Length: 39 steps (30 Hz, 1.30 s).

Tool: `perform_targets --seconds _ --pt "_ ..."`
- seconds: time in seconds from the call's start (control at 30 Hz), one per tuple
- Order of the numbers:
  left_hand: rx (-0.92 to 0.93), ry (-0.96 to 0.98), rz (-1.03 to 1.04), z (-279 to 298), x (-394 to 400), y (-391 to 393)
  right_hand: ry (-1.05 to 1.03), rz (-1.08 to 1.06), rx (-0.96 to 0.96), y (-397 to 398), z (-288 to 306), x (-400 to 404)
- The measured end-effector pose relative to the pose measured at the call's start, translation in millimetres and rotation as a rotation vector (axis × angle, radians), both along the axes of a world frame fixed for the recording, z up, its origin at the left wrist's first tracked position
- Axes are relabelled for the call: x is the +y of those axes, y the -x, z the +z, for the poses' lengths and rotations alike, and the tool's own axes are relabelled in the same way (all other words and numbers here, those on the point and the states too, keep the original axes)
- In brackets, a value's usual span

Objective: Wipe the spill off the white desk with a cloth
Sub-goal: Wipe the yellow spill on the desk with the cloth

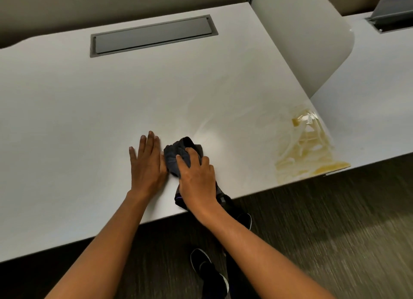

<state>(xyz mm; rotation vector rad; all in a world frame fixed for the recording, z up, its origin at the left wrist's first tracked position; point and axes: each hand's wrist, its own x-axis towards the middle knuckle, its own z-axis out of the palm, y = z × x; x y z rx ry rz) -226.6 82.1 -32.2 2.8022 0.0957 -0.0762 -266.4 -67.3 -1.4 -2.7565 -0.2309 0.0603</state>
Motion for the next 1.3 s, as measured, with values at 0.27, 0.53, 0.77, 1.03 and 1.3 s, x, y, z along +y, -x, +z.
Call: perform_targets --seconds 0.27,0.53,0.77,1.03,1.3 --pt "0.010 -0.039 -0.062 11 -31 -47 0.009 -0.067 -0.054 -83 -3 -28" --pt "0.011 -0.071 -0.049 14 -39 -92 0.066 -0.130 -0.071 -159 -4 -74" --pt "-0.014 -0.039 -0.024 7 -51 -103 0.145 -0.249 -0.048 -225 -4 -141" --pt "0.023 -0.066 -0.004 4 -60 -104 0.152 -0.433 -0.056 -283 1 -227" --pt "0.030 -0.087 0.002 3 -60 -104 0.095 -0.484 -0.060 -316 0 -258"
